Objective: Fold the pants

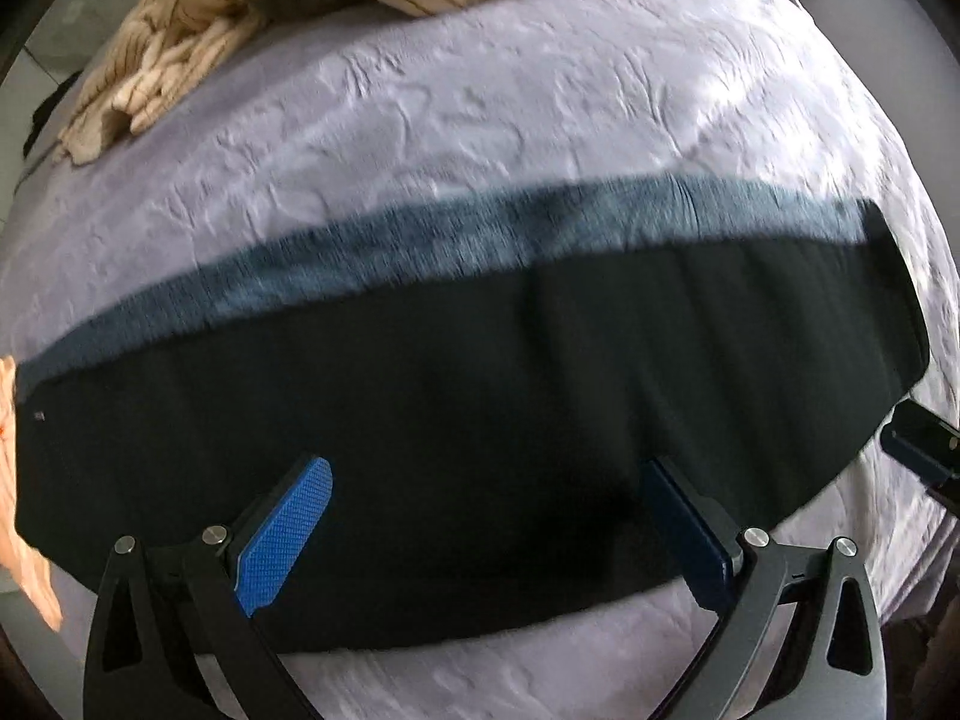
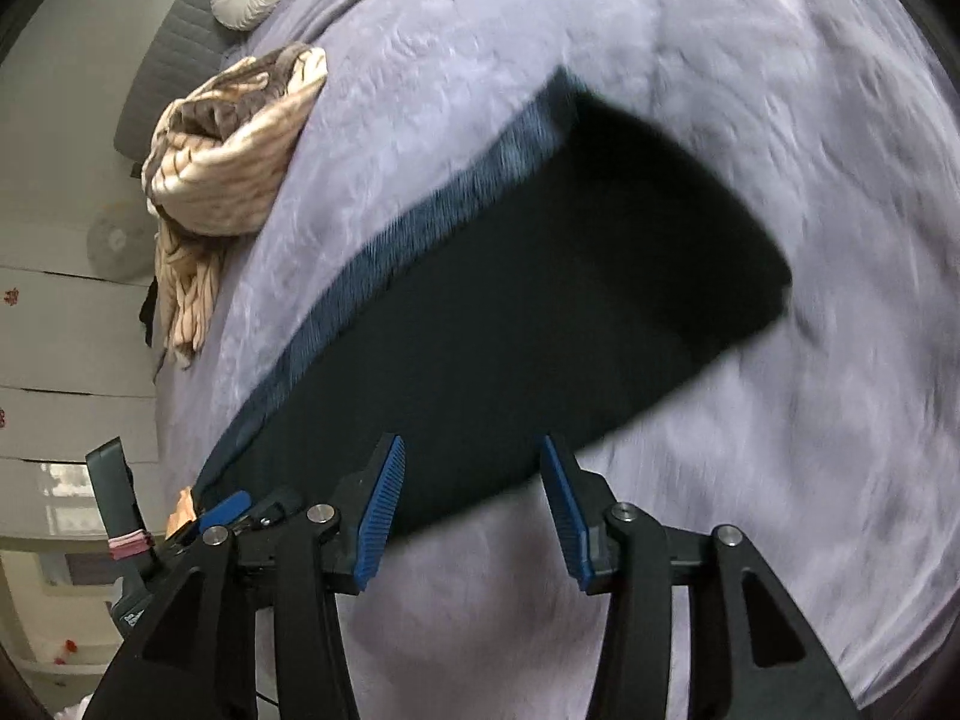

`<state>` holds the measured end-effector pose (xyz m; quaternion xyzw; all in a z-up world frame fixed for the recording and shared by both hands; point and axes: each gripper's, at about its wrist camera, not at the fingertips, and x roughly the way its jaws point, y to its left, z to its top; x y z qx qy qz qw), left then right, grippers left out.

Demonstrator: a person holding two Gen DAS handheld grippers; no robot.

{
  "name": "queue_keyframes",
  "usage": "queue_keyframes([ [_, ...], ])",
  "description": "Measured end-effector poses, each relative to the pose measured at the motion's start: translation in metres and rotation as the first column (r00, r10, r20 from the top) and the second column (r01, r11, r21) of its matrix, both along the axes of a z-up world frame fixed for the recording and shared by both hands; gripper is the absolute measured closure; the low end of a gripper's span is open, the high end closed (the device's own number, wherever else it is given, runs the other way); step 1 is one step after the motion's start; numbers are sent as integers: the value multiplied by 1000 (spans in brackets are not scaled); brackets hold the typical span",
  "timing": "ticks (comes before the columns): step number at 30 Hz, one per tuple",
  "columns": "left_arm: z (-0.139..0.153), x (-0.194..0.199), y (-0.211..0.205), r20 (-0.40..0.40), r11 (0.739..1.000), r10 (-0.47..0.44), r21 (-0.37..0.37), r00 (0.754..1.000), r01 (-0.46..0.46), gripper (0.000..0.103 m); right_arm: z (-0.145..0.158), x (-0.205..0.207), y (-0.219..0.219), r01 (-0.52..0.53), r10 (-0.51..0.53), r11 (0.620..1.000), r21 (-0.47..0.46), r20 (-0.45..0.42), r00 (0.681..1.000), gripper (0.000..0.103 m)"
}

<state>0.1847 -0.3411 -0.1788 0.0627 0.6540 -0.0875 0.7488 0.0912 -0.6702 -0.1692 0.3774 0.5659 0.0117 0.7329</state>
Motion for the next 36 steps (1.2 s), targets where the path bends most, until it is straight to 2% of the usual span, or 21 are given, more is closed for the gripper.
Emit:
queue_keyframes([
  [8,-3,-10,-3,-19,1000,27,-2,999,-27,0,-11,-22,3,23,-21,999,45,-40,999,52],
  [27,-13,-6,-9,-16,999,13,37,1000,-12,0,-14,-28,-8,56,-52,994,91,-49,997,50],
  [36,-14,-3,-14,-18,999,6,46,1000,-5,0,-19,-30,-18,107,-102,984,142,-42,994,50],
])
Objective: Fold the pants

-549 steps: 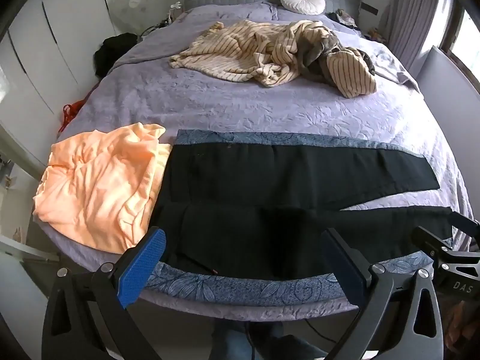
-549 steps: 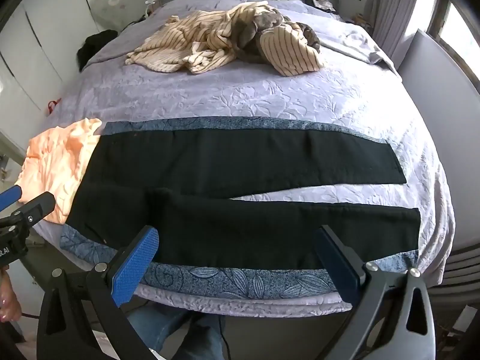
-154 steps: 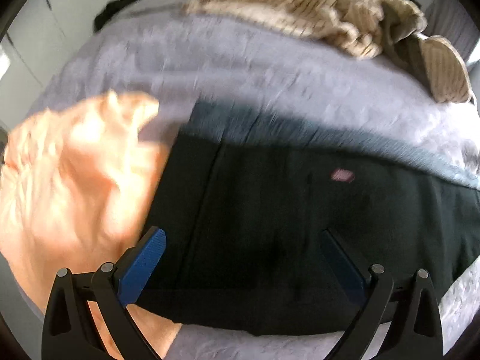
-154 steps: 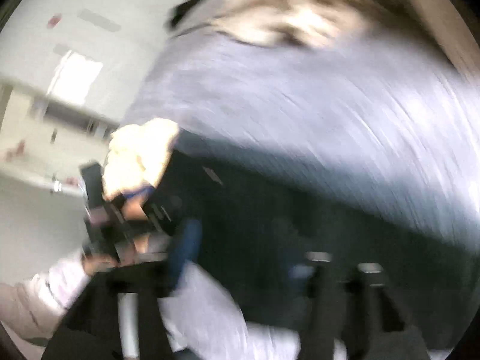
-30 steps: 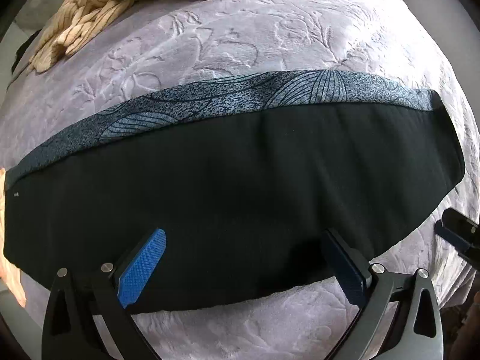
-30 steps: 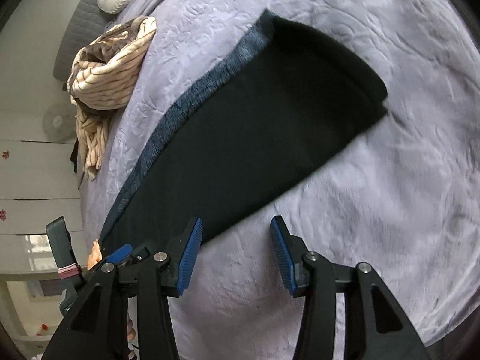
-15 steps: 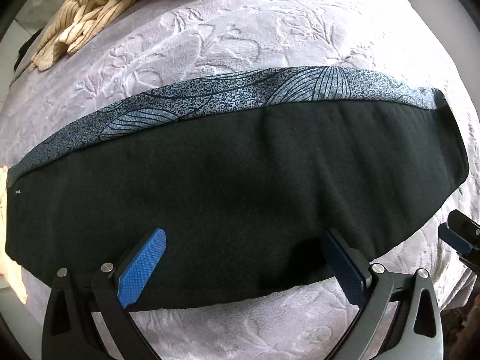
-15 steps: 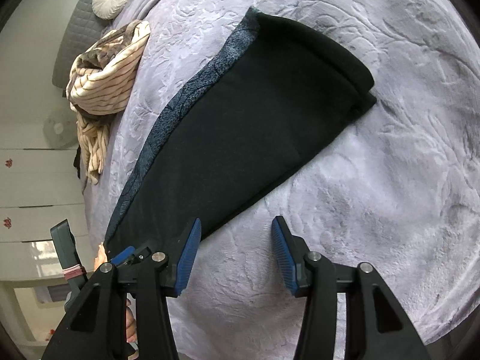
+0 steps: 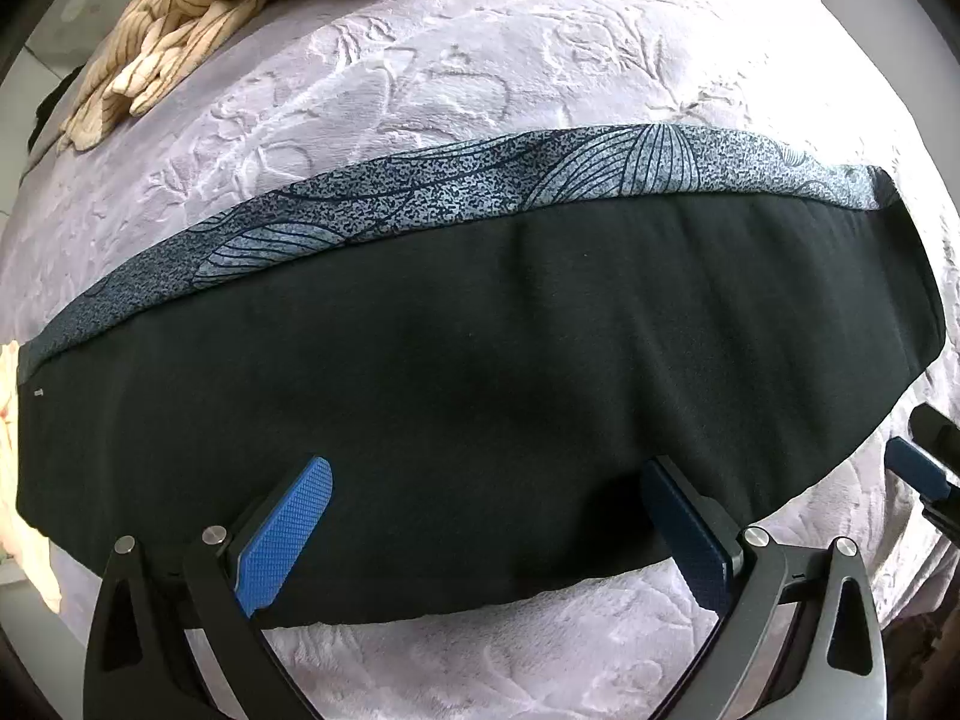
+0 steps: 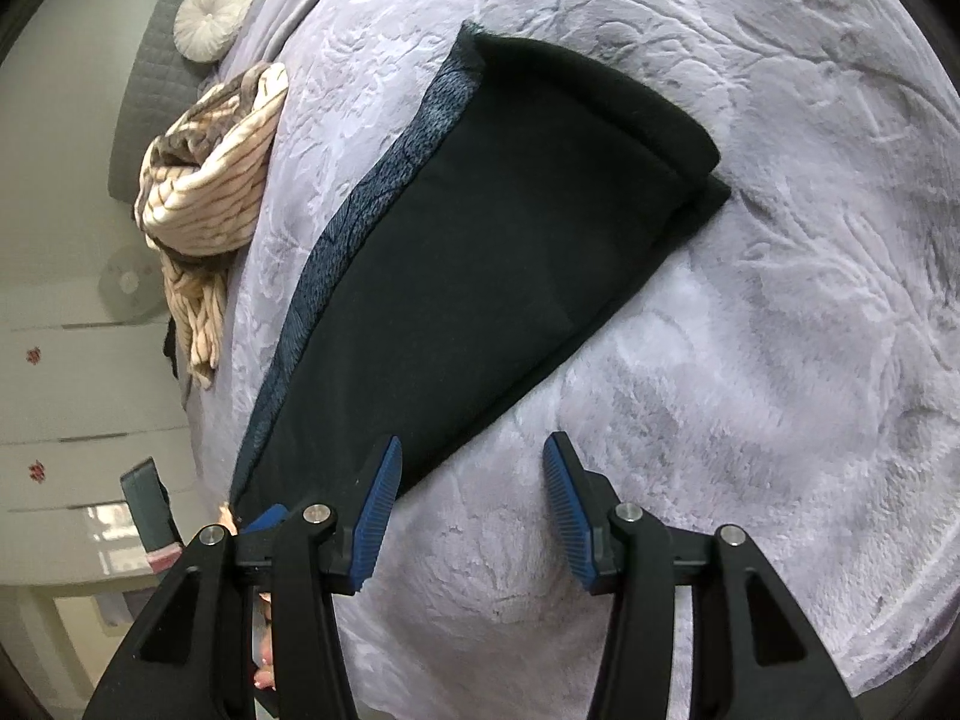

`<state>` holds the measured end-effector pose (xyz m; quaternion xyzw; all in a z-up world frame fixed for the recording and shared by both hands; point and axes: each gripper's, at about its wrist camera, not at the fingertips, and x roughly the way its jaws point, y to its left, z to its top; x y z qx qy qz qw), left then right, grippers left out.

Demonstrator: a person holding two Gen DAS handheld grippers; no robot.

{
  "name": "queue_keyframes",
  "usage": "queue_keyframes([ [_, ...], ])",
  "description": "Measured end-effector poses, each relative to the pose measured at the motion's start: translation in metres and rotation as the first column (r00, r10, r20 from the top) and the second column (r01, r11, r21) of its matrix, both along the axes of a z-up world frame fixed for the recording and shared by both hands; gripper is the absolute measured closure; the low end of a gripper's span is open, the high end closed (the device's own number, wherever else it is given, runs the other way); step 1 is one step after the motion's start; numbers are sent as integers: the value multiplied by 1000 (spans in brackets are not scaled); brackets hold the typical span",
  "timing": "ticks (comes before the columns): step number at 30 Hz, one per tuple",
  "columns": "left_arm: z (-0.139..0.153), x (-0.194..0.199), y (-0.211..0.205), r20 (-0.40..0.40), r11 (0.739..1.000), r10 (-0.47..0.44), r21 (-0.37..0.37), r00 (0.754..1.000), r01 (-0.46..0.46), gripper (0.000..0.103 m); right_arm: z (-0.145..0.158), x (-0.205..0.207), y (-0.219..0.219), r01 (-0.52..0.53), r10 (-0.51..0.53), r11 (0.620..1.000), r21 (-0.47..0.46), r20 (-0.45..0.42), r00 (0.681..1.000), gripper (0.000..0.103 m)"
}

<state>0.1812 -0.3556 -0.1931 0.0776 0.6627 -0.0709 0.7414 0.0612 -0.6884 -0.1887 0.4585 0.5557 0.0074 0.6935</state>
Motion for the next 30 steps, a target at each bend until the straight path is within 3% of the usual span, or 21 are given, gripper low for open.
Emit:
queue_keyframes([
  [16,-4,2,-5,1,1000,-6,3,1000,6,0,-18,-8,-32,167,-170,978,124,14,985,49],
  [21,-6,3,-6,4,1000,-9,7,1000,9,0,-28,-2,-37,196,-202,968,160,28,979,44],
  [26,-9,3,-7,2,1000,-12,3,1000,12,0,-36,14,-38,205,-220,959,198,58,974,42],
  [30,8,5,-3,50,1000,-16,-26,999,18,0,-17,28,-35,146,-183,966,214,164,969,38],
])
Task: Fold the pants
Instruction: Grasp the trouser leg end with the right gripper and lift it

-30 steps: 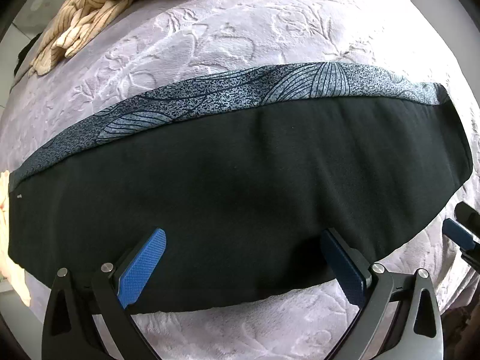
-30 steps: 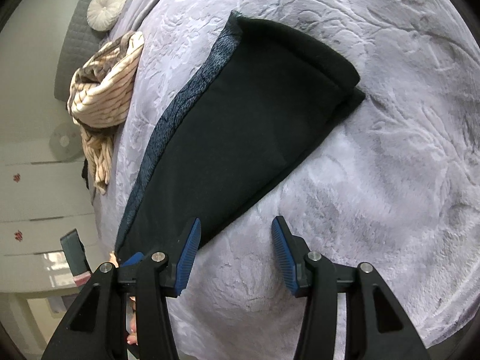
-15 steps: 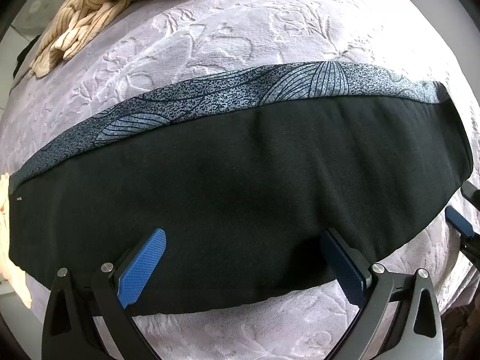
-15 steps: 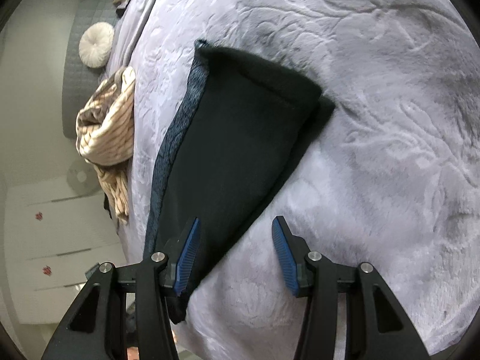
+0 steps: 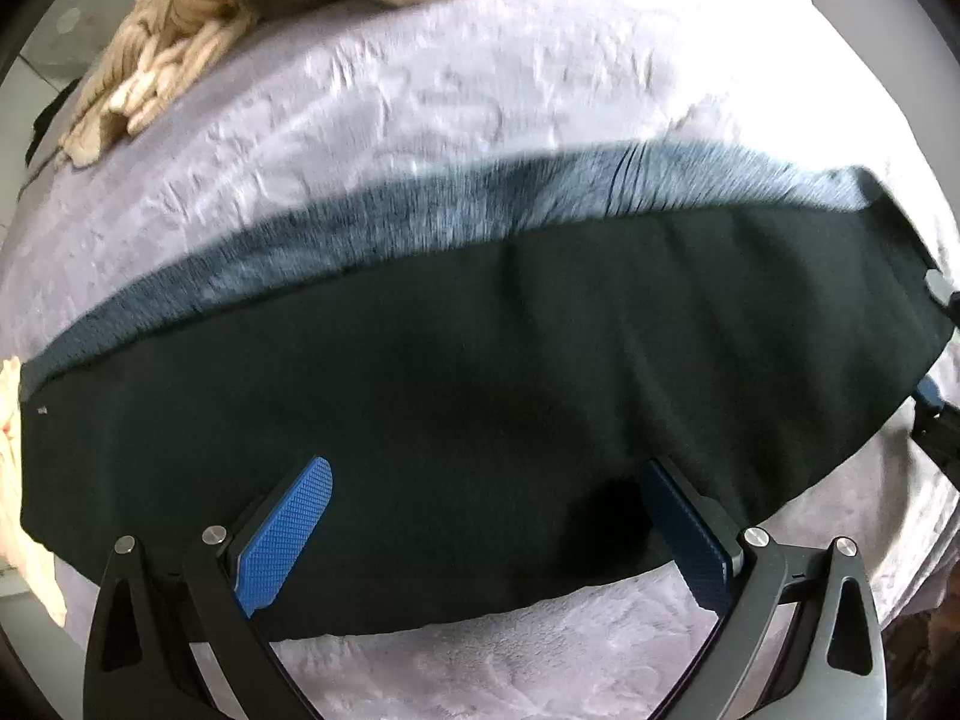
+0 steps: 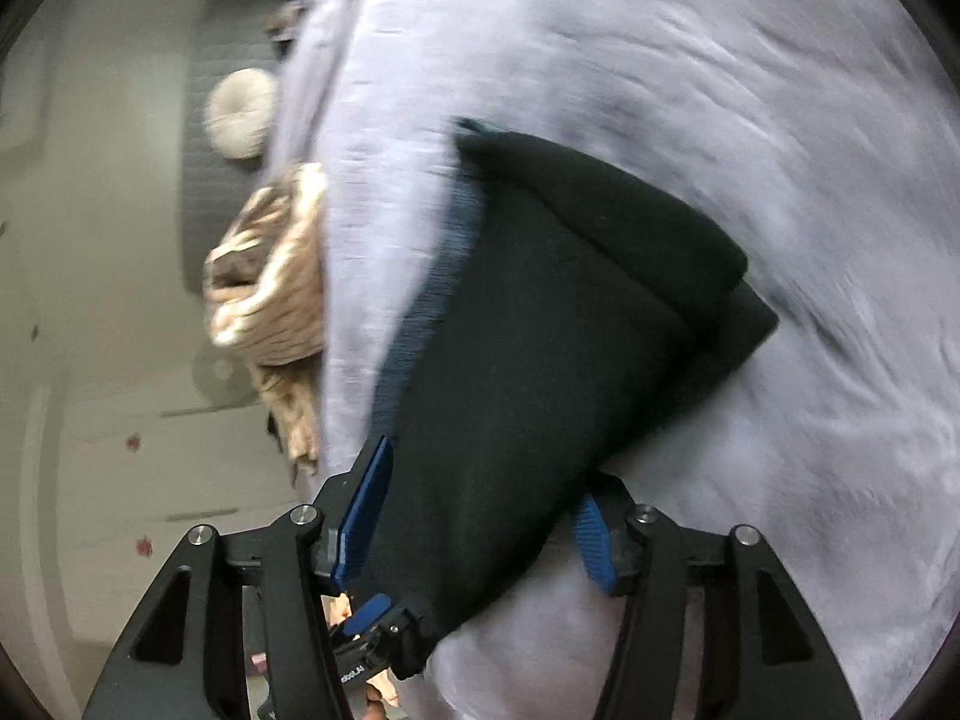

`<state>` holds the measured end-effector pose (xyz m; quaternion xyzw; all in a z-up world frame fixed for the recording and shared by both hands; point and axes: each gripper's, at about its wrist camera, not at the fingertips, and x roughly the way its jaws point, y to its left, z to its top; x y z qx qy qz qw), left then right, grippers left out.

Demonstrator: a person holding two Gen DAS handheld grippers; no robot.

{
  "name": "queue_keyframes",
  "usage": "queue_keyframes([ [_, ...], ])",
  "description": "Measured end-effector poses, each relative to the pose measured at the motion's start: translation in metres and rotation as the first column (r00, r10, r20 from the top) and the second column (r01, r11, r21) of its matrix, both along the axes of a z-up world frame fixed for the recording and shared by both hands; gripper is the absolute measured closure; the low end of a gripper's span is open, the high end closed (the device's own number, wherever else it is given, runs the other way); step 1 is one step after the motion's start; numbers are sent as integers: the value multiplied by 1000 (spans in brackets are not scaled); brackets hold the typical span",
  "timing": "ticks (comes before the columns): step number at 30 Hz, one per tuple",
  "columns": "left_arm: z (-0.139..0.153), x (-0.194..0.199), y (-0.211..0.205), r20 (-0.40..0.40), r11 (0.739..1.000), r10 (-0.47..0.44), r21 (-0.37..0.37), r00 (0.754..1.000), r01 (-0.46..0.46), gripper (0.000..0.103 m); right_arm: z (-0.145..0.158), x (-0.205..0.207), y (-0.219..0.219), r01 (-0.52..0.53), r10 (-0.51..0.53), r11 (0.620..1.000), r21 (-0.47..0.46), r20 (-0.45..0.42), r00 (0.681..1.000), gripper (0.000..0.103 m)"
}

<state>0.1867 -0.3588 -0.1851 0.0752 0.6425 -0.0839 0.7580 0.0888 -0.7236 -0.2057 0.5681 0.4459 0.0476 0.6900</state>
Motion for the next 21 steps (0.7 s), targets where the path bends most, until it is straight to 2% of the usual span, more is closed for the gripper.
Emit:
queue_keyframes([
  [2,10,3,-1,33,1000,0,-30,999,1,0,1,2,2,-35,35,999,-18,27,999,34],
  [4,15,11,-4,60,999,5,-39,998,-3,0,-14,5,1,-40,40,999,-15,-14,999,35],
  [5,16,16,-6,67,999,17,-42,998,-14,4,-24,6,-1,-29,29,1000,3,-25,999,38],
  [7,17,23,-10,64,998,36,-52,997,-33,16,-33,12,-4,-5,7,999,48,-29,1000,58],
  [8,19,25,-12,62,997,42,-63,997,-38,19,-33,14,-5,4,-2,998,65,-30,1000,77],
  [9,21,26,-15,69,996,44,-77,997,-39,19,-31,15,-6,13,-12,996,93,-9,1000,88],
  [10,26,27,-17,83,996,40,-87,996,-33,19,-27,15,-6,13,-15,994,109,14,1000,88],
  [12,25,24,-27,113,996,15,-94,993,-5,19,-12,16,-2,-18,14,997,75,54,998,88],
  [14,2,23,-43,120,997,-31,-66,992,39,19,2,17,3,-50,48,998,28,88,995,88],
  [15,-13,19,-48,90,998,-45,-44,995,49,19,7,18,5,-57,56,998,10,93,994,88],
  [17,-31,18,-52,92,999,-31,-32,995,34,19,11,23,10,-75,77,997,-22,88,993,88],
  [18,-31,15,-53,115,999,-27,-23,993,30,19,13,25,13,-89,92,995,-42,81,992,88],
  [21,-24,17,-49,93,999,-17,-40,996,21,19,27,31,21,-121,132,985,-120,83,988,88],
])
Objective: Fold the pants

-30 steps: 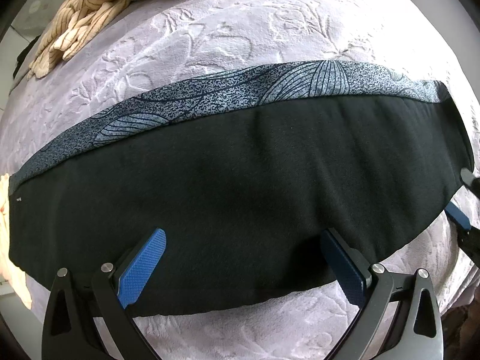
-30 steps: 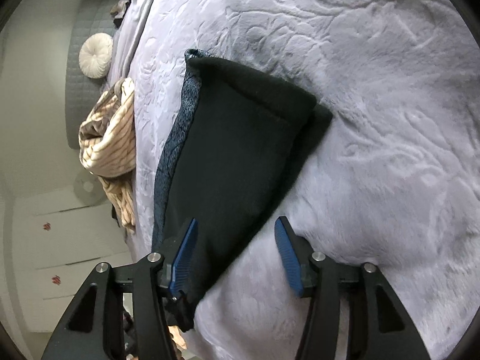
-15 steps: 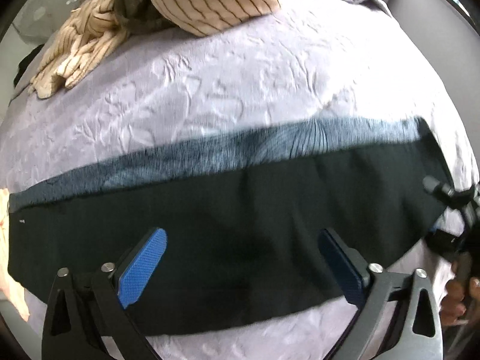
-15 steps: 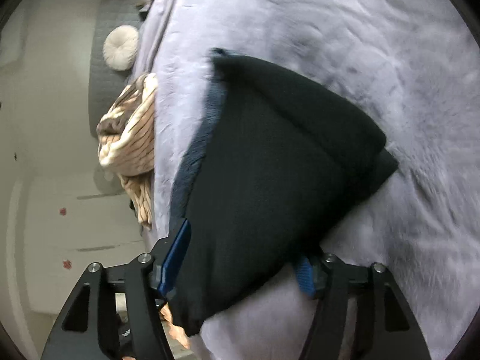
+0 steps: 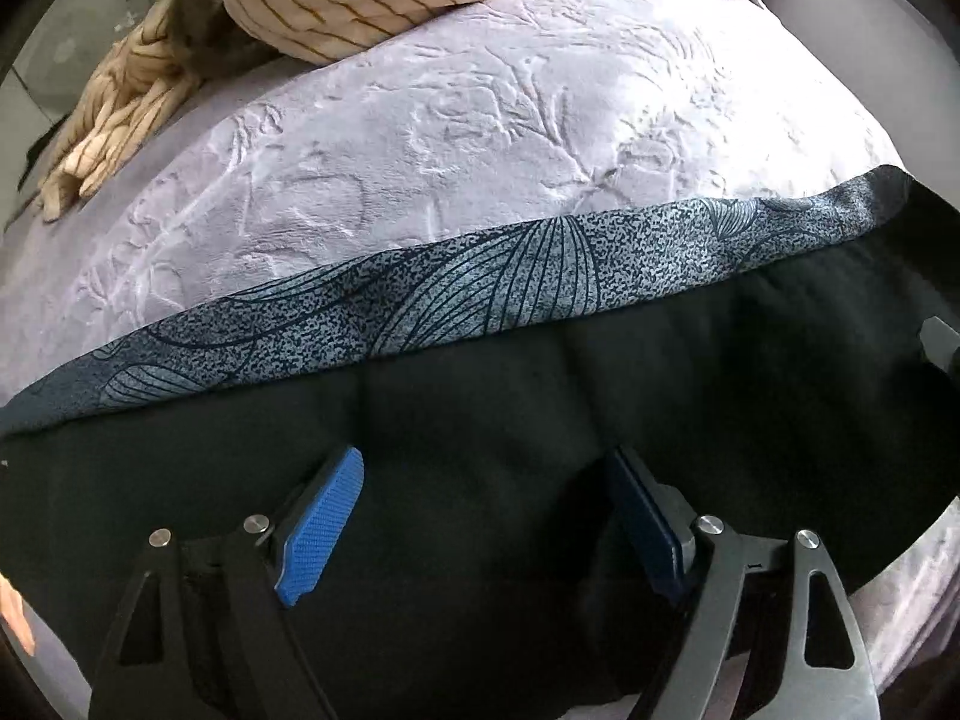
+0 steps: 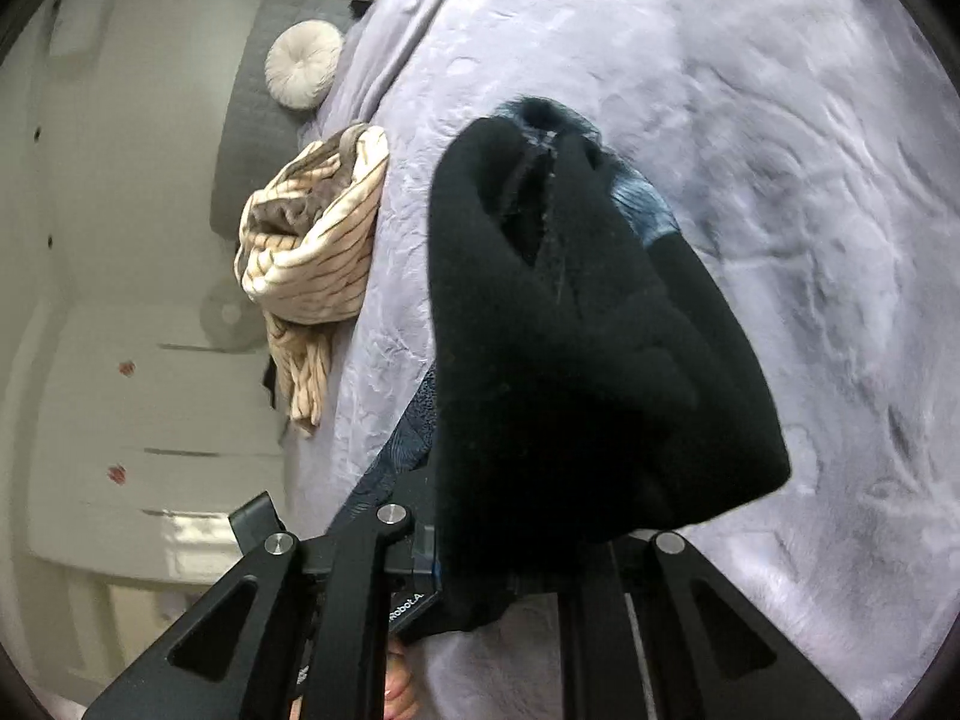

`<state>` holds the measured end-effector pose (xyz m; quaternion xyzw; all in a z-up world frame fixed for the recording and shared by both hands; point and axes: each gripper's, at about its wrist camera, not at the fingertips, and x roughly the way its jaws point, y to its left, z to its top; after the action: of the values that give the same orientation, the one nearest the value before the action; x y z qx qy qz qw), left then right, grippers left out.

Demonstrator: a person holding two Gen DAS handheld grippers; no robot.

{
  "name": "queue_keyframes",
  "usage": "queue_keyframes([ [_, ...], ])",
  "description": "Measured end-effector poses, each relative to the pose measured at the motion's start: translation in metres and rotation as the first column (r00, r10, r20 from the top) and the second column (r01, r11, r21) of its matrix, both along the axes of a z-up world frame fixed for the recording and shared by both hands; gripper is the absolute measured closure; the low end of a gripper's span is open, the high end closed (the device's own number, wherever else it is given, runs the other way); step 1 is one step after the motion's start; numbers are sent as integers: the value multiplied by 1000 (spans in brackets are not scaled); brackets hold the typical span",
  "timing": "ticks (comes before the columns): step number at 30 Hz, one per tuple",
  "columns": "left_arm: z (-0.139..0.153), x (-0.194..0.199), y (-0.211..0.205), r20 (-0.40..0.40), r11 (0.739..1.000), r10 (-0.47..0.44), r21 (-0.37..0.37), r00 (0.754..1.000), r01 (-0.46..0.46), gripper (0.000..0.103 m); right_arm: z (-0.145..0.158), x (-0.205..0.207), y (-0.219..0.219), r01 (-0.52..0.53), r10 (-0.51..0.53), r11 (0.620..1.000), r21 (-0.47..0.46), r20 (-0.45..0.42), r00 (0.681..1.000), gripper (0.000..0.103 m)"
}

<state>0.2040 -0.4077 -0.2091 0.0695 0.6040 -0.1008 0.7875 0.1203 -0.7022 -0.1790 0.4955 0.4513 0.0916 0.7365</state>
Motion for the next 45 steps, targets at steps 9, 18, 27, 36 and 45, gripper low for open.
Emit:
queue_keyframes([
  [9,-9,55,20,24,998,49,43,999,-50,5,48,17,34,-63,70,981,-185,31,997,88],
  [18,42,30,102,41,998,30,-57,999,-27,2,106,23,90,-127,153,898,-421,28,988,88],
  [27,63,-3,259,51,984,176,-31,983,-174,2,134,44,284,-342,422,615,-711,-70,904,84],
  [36,51,-34,370,18,936,350,35,937,-350,2,28,44,461,-524,482,122,-843,-411,774,59],
  [45,73,-35,348,-20,963,222,-152,975,-223,2,103,13,378,-516,547,702,-491,-92,832,41],
])
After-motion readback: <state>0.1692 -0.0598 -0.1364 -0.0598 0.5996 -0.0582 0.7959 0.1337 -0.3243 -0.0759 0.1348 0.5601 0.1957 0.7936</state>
